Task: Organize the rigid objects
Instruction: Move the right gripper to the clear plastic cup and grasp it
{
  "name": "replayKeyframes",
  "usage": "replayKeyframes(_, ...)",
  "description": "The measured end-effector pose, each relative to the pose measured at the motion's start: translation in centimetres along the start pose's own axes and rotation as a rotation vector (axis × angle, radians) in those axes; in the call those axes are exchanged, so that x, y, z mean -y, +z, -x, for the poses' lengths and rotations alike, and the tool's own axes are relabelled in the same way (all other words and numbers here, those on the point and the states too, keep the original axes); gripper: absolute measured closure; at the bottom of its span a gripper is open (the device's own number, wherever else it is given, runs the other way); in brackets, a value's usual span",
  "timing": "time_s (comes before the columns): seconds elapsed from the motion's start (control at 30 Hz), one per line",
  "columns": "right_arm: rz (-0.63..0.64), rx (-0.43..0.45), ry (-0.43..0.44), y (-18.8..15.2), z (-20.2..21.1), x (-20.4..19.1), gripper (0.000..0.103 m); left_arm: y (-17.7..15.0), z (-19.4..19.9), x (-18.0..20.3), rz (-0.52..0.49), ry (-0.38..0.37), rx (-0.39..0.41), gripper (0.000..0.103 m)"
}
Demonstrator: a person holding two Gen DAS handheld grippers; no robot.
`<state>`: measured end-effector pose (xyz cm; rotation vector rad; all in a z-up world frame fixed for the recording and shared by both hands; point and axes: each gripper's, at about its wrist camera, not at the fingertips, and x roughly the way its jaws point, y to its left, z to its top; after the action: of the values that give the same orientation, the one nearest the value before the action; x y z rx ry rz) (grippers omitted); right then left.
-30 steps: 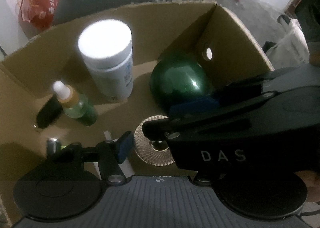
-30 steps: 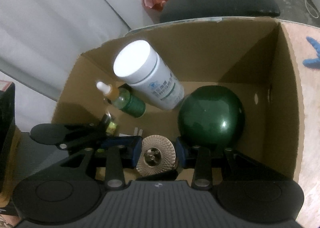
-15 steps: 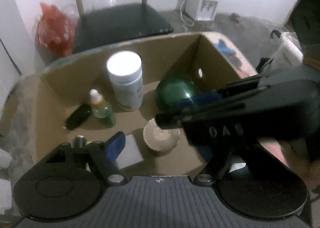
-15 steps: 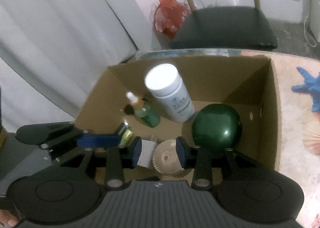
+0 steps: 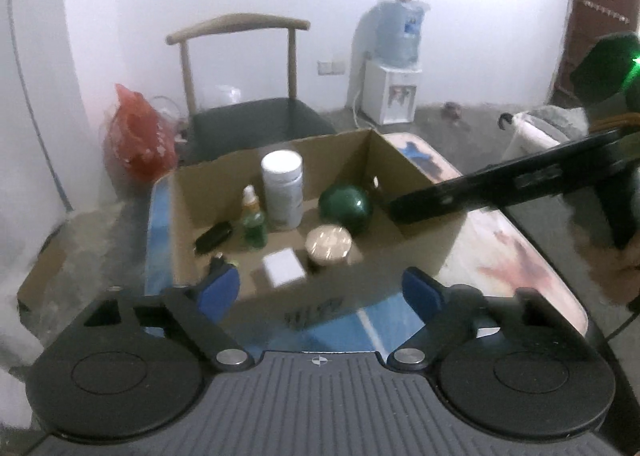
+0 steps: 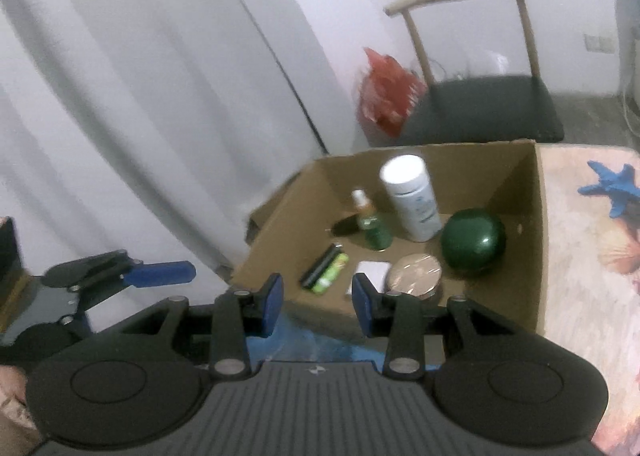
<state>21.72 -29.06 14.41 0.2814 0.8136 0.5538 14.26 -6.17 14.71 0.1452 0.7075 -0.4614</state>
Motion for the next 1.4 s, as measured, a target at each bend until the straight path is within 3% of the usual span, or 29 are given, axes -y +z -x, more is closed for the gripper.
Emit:
replayKeyframes(0.1,0.036,0.012,0.026,-2.3,0.8,-1.7,0.062,-2.9,0.7,-0.6,0.021,0.02,0.019,0.009)
replayKeyframes(0.27,0.032,-0.03,0.073,-5.5,-1.4,-3.3,0.062,-7.2,-0.6,-2.5,0.106,0.021,-0.001,0.009)
replayKeyframes(0.5,-0.016,0.01,0.01,-7.6,-6.4,-3.0,0.062,-10.6,-3.2,-3.2,0.083,0.092,0.034,0.007)
replayKeyframes(0.8,-0.108,0.015,-0.039,-8.6,-12.1,-1.9,0.062,-11.0,-7.7,-4.0,0.055,0.109,0.031,0.007)
replayKeyframes(0.87,-0.111,0.005,-0.042,-8.4,-13.0,-1.8,0.062,-11.2,-8.1,-4.0,0.055,0.117,0.035,0.01)
replayKeyframes(0.97,-0.112,0.001,-0.044,-8.4,-13.8,-1.8,0.065,-11.3,-8.4,-3.9,0.049,0.119,0.053,0.024)
replayKeyframes(1.03,-0.115,0.005,-0.044,-8.4,-14.0,-1.7,0.067,-11.3,-8.4,-3.7,0.049,0.104,0.062,0.034)
replayKeyframes(1.07,-0.118,0.007,-0.044,-8.5,-14.0,-1.6,0.074,-11.3,-8.3,-3.5,0.045,0.105,0.067,0.034)
replayKeyframes(1.17,-0.142,0.007,-0.023,-8.8,-13.8,-1.4,0.079,-11.5,-8.3,-3.1,0.049,0.105,0.075,0.035)
replayKeyframes(1.4,-0.176,0.019,-0.052,-10.3,-10.9,-0.7,0.079,-11.5,-7.8,-1.2,0.036,0.033,0.062,0.035)
